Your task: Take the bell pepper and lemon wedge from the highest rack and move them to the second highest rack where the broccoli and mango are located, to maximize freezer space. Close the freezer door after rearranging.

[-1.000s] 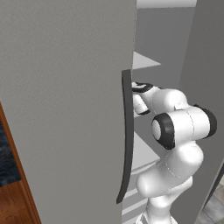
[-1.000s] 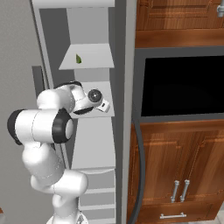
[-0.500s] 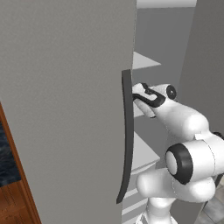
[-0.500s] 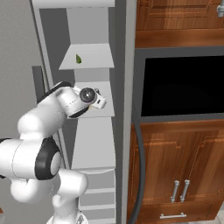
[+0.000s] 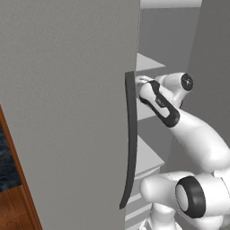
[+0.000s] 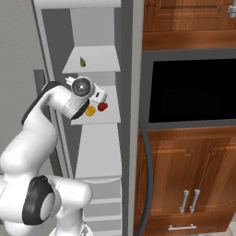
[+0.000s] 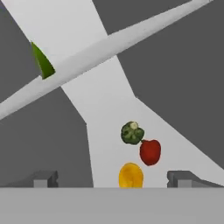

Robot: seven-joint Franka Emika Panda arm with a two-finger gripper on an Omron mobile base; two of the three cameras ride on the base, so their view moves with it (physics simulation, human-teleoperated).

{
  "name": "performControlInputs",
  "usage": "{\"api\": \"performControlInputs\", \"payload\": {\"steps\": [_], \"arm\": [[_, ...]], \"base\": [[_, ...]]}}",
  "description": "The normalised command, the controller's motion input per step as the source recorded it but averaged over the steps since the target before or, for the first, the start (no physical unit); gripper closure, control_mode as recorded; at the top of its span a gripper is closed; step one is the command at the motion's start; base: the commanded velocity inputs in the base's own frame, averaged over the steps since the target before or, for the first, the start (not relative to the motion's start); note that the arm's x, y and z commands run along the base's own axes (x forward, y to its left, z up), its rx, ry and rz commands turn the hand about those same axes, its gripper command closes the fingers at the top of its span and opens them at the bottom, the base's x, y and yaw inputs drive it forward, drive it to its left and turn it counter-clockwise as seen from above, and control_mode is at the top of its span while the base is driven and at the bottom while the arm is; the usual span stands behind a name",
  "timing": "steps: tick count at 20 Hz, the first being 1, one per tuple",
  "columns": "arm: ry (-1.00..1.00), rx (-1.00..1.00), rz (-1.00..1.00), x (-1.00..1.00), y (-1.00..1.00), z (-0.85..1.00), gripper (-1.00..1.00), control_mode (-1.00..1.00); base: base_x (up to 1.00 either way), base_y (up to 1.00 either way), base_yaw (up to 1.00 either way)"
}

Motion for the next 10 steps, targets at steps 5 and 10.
{"api": "performControlInputs", "payload": {"steps": [5,10], "arm": [[0.00,0.00,0.00,-0.32,-0.01,0.85,-1.00,-1.00],[0.01,-0.02,0.01,0.03,0.03,0.45,-1.00,-1.00]], "base": [[0.00,0.00,0.00],[0.00,0.00,0.00]]}}
